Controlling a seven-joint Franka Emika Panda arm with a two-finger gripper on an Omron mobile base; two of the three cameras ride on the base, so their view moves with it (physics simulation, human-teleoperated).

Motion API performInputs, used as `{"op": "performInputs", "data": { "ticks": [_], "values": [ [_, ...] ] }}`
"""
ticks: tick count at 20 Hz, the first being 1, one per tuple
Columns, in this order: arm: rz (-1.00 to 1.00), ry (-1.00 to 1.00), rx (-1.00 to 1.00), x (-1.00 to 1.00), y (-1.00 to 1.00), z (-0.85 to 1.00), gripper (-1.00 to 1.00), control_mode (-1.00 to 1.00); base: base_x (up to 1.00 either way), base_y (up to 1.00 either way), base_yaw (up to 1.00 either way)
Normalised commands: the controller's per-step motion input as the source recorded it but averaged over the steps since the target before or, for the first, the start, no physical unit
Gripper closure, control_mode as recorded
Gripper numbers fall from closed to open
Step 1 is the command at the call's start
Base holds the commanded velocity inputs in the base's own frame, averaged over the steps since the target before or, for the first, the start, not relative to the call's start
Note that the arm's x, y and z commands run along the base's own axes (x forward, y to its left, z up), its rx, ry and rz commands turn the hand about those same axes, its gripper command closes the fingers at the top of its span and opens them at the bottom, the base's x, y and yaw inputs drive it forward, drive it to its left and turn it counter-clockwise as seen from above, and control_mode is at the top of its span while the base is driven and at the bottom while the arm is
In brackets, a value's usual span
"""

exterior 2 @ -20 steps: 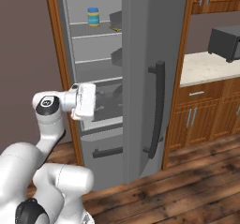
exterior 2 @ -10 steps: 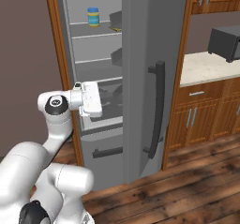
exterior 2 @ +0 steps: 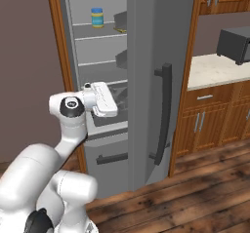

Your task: Retrieve the butter from the fridge and place it on a plate on the dining table. Then retrieve the butter knife by the fridge and place it near the plate.

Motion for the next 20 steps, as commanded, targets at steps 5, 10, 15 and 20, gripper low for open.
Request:
{"op": "performInputs", "data": {
  "ticks": [5,10,15,20],
  "values": [
    [0.06,0.09,0.03,0.0,-0.6,0.17,-1.0,-1.0,0.0,0.0,0.0],
    [0.03,0.09,0.03,0.0,-0.66,0.18,-1.0,-1.0,0.0,0.0,0.0],
    [0.04,0.09,0.04,0.0,-0.73,0.17,-1.0,-1.0,0.0,0.0,0.0],
    [0.09,0.05,0.12,-0.04,-0.99,0.07,-1.0,-1.0,0.0,0.0,0.0]
  ]
}}
